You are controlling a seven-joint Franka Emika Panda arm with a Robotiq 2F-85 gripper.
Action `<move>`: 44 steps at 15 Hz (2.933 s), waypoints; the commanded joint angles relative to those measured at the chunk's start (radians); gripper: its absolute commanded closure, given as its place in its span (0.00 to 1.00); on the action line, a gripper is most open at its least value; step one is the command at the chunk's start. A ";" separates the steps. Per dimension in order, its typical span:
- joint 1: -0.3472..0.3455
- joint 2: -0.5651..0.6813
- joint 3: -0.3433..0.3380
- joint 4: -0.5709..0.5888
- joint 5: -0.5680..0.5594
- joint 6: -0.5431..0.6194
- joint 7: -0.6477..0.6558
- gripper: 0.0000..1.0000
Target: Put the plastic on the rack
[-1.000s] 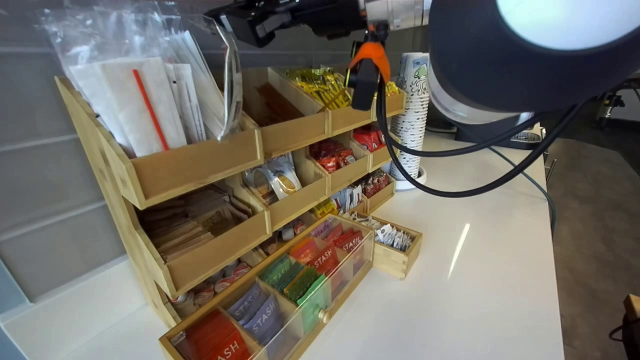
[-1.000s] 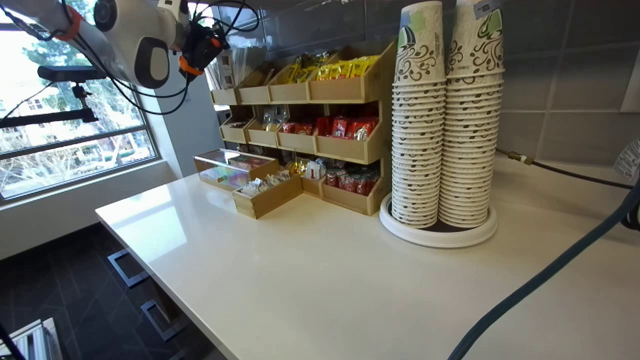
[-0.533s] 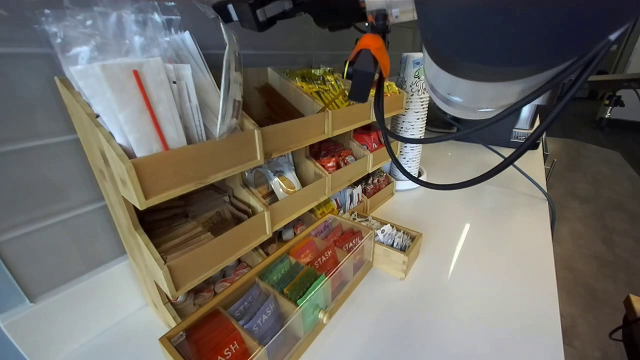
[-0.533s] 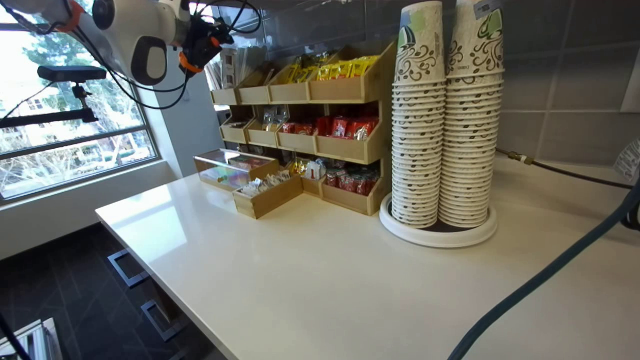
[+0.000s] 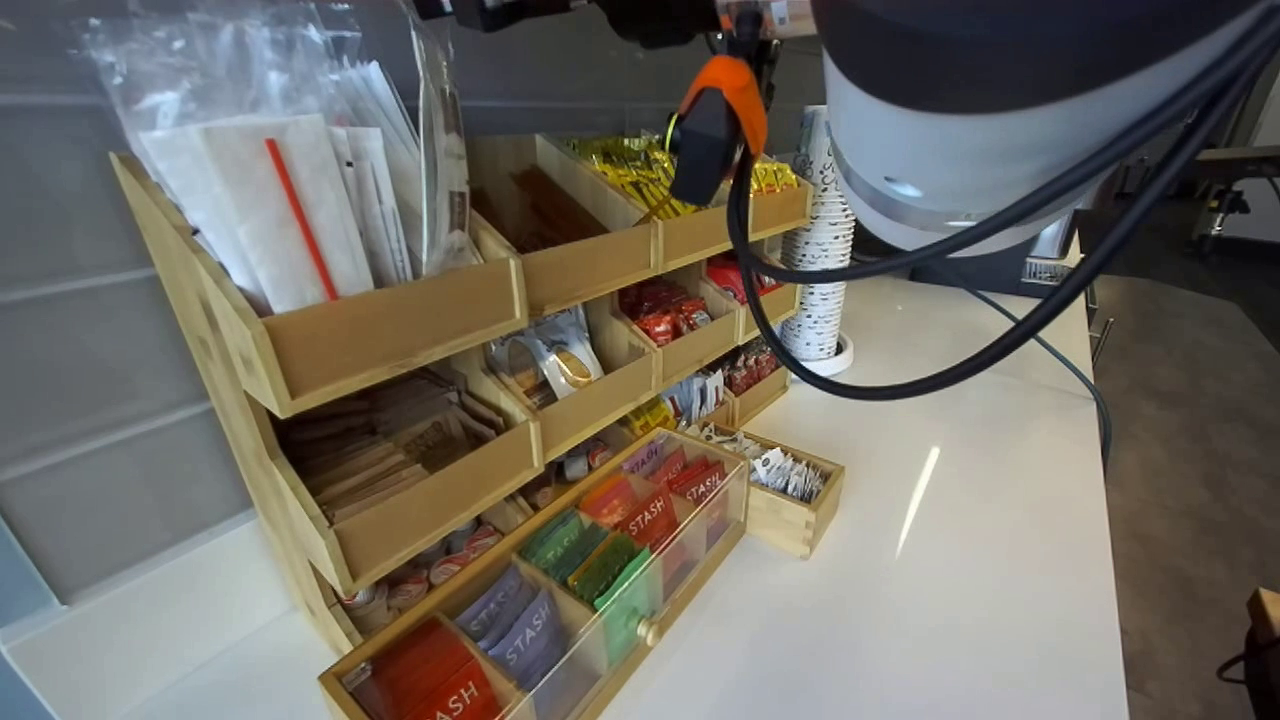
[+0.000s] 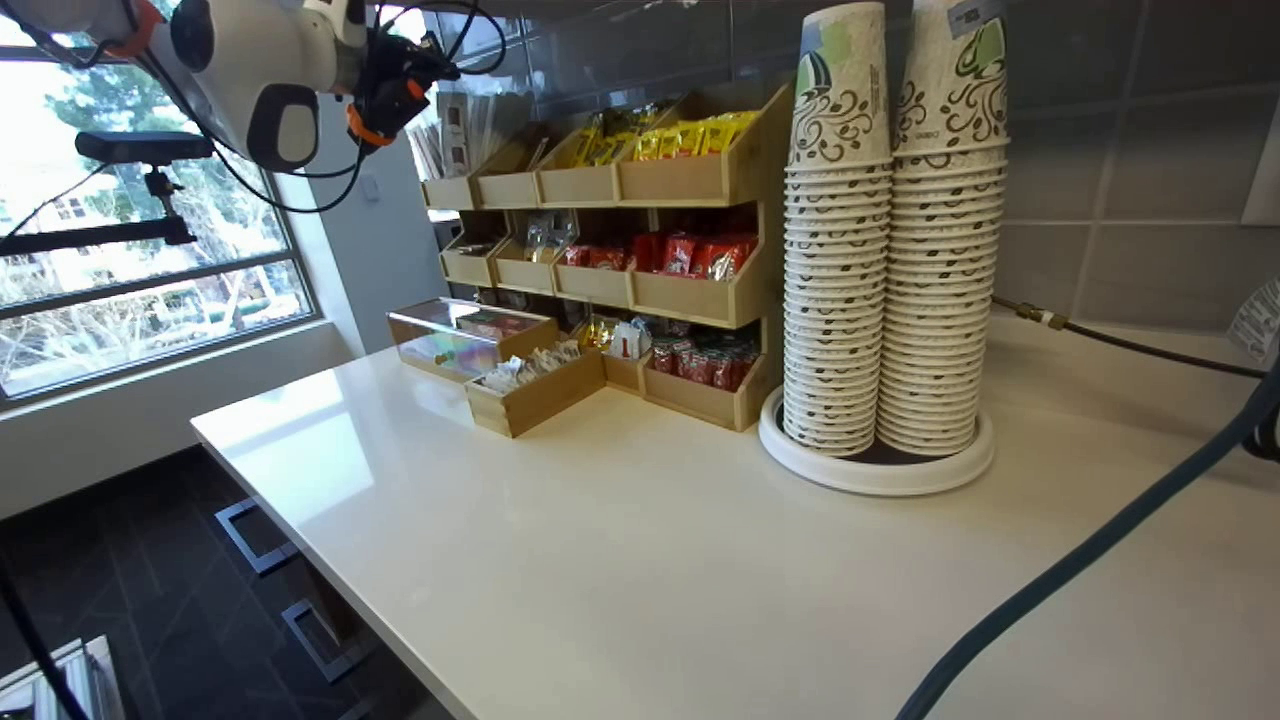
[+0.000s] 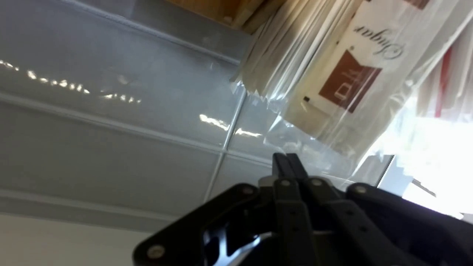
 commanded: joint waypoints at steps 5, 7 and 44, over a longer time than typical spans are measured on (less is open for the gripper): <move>0.056 0.084 -0.023 0.104 0.133 0.113 -0.133 1.00; 0.056 0.090 -0.022 0.118 0.145 0.133 -0.149 1.00; 0.054 -0.066 -0.045 -0.056 0.144 -0.123 -0.380 0.00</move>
